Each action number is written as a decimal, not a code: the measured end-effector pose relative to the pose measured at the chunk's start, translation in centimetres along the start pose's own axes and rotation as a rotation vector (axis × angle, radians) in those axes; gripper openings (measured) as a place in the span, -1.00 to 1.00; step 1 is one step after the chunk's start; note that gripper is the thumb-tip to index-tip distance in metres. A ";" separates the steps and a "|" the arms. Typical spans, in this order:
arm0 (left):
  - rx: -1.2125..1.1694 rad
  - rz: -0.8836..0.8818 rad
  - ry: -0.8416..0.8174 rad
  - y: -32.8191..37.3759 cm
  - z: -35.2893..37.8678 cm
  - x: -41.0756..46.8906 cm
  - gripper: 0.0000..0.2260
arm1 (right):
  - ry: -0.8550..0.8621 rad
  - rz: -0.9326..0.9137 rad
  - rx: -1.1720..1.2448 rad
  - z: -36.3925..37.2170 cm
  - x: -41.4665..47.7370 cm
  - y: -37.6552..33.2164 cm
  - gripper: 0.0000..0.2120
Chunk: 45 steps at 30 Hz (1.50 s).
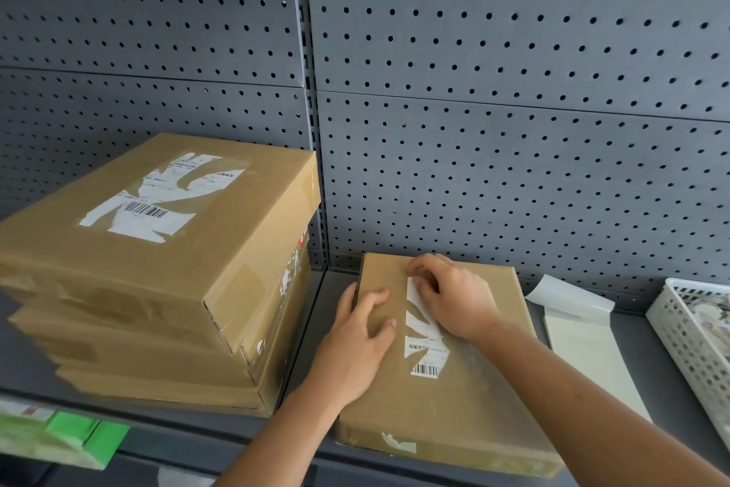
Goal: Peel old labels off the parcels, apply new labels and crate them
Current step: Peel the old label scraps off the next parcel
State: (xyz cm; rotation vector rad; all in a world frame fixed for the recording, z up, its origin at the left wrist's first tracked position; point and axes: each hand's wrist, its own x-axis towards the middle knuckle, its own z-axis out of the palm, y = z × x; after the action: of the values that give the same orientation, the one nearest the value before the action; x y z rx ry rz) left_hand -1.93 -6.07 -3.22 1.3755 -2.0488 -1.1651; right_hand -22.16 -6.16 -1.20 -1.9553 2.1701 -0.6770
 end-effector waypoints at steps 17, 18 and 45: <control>0.009 -0.007 -0.004 0.2 -0.1 -0.1 -0.66 | -0.133 -0.123 -0.281 -0.2 1.5 -1.0 -0.90; 0.006 -0.007 -0.004 0.2 -0.1 -0.1 -0.66 | -0.118 -0.117 -0.260 -0.2 1.3 -0.9 -0.93; -0.012 -0.004 -0.001 -0.1 0.1 0.1 -0.67 | -0.090 -0.121 0.012 -1.0 0.3 0.0 -0.89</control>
State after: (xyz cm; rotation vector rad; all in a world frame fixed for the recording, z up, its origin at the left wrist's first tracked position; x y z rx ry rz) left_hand -1.94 -6.13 -3.36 1.3740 -2.0375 -1.1777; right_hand -22.61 -6.23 -0.30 -2.0816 2.0054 -0.6048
